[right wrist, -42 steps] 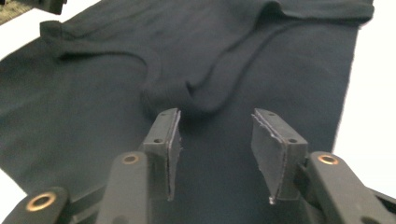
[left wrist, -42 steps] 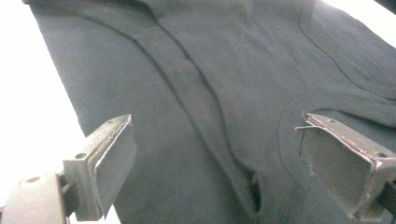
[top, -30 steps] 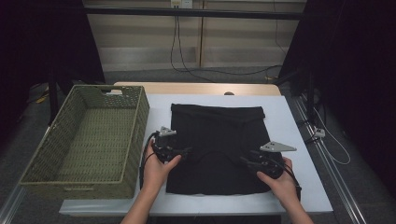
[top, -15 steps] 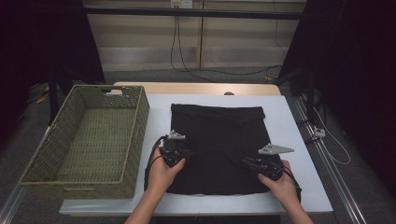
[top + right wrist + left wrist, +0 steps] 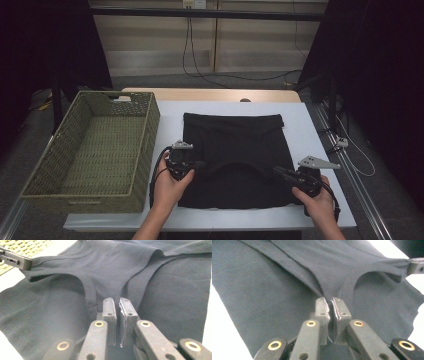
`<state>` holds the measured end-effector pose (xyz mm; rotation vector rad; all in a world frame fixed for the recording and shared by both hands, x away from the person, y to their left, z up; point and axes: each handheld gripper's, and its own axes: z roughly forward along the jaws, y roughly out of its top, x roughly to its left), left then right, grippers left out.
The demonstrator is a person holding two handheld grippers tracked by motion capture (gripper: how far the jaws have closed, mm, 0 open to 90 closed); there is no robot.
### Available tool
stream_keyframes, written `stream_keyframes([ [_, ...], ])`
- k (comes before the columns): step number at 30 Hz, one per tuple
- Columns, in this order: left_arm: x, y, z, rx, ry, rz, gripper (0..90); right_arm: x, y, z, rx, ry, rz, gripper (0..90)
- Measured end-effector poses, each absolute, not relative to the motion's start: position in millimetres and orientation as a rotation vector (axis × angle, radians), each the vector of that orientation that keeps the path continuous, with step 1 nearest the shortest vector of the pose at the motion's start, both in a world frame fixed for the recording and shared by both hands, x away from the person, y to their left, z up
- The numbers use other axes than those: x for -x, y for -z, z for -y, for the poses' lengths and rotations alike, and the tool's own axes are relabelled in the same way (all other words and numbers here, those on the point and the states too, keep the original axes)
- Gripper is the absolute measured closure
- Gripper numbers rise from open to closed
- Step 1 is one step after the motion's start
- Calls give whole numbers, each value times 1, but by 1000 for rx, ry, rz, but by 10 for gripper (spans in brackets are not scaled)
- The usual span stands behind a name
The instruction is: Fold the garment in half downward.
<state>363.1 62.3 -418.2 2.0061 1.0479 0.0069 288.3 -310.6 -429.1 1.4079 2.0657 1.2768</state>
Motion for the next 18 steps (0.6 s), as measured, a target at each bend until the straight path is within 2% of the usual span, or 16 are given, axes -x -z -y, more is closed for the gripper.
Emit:
stream_keyframes([
  [18,-345,416,-70,-2014,31,-1037,848,-268,425,313,-1391,-1302,-2065,851],
])
